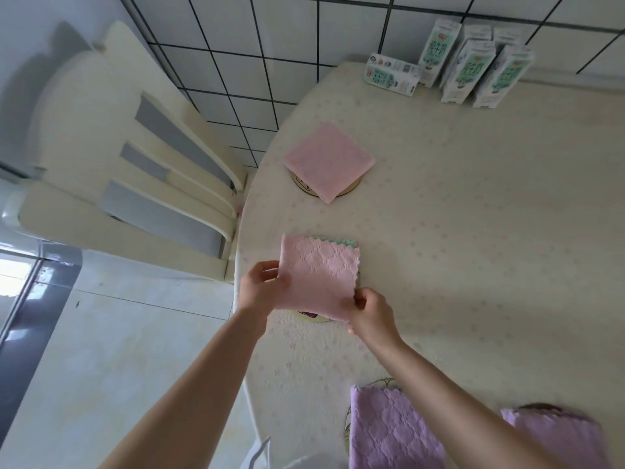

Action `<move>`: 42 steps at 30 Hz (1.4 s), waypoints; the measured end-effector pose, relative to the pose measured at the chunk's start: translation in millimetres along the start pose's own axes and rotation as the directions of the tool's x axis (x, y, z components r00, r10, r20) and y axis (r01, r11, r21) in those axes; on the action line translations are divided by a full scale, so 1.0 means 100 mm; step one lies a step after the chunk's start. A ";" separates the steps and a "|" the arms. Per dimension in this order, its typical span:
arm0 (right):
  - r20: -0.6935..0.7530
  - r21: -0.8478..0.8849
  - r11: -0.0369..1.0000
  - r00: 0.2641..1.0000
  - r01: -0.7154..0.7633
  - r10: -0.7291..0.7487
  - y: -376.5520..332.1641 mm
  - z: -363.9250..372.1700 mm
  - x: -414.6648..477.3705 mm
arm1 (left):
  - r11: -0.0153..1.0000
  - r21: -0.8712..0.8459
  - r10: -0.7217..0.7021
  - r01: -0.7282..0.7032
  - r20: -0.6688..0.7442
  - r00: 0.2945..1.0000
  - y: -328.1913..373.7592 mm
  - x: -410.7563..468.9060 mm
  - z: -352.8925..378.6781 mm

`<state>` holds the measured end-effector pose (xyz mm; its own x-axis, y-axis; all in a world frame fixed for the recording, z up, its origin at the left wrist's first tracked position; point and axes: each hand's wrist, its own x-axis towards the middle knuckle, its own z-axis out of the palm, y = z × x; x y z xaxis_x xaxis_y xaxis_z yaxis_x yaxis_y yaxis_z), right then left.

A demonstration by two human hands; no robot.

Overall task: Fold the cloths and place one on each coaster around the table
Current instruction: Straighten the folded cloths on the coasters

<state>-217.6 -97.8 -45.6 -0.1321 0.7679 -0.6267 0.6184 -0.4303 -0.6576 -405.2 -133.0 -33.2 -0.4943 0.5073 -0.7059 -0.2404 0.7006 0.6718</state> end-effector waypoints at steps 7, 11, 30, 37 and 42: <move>0.004 -0.190 0.982 1.000 0.023 -0.022 0.05 -0.06 0.04 | 0.977 0.205 0.097 -0.064 -0.160 0.982 -0.06 0.01 0.00; 0.028 -0.266 0.963 0.999 0.041 -0.035 0.07 -0.16 0.06 | 0.969 0.244 0.071 -0.031 -0.157 0.985 -0.10 0.09 -0.11; -0.168 -0.370 0.907 0.946 0.201 -0.278 -1.48 -0.77 1.54 | 0.997 -0.051 0.051 -0.053 -0.042 0.998 1.26 0.87 0.40; -0.148 -0.301 0.941 0.968 0.152 -0.204 -1.72 -0.77 1.97 | 0.978 -0.179 -0.104 0.108 0.031 0.994 1.34 0.99 0.60; -0.131 -0.262 0.958 0.979 0.117 -0.155 -1.86 -0.72 2.05 | 0.951 -0.263 -0.149 0.162 0.069 0.986 1.34 1.03 0.70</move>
<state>-303.3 173.7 -21.6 -0.1243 0.8808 -0.4569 0.7797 -0.1981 -0.5940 -429.7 48.2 -31.0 -0.3942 0.4304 -0.8120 -0.5288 0.6164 0.5834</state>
